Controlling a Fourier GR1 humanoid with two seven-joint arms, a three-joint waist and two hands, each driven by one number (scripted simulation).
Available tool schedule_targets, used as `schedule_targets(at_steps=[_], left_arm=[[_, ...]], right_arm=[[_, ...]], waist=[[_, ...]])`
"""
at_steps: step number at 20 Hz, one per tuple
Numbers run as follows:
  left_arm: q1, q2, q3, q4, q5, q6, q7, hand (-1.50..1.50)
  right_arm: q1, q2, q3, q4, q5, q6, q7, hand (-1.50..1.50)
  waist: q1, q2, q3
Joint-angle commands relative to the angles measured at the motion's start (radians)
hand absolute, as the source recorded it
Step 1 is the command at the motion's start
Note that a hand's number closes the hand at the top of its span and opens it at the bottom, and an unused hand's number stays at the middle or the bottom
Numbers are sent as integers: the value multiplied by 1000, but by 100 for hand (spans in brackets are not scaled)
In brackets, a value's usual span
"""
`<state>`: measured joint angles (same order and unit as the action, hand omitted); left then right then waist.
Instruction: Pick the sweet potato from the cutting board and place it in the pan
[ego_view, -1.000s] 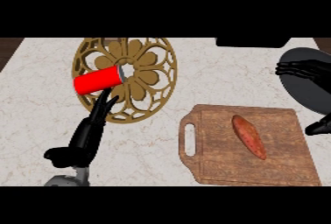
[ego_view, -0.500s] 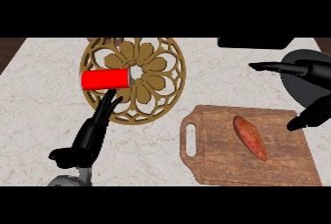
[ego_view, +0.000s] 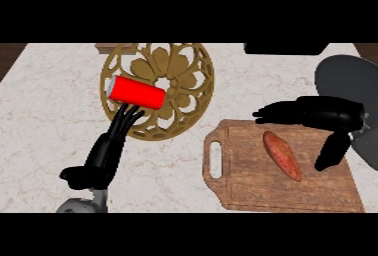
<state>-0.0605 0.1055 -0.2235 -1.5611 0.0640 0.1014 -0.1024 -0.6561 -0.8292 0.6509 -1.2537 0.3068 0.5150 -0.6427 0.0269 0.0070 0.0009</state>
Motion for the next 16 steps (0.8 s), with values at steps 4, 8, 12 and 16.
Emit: schedule_targets(at_steps=[4,8,12,16], left_arm=[[-29,-18,17,7,-15,11,16,0],[27,23,54,27,14,-49,-34,0],[-25,-28,8,-69,-36,27,115,0],[31,4,60,41,-1,-53,-58,0]], right_arm=[[-24,68,59,130,201,-9,-155,-150],[15,49,47,114,212,6,-166,-150],[50,92,48,128,257,-41,-139,-150],[41,115,5,209,255,-48,-212,-150]], waist=[[-15,-4,-1],[-20,-6,-1],[-23,-7,-1],[-20,-4,-1]])
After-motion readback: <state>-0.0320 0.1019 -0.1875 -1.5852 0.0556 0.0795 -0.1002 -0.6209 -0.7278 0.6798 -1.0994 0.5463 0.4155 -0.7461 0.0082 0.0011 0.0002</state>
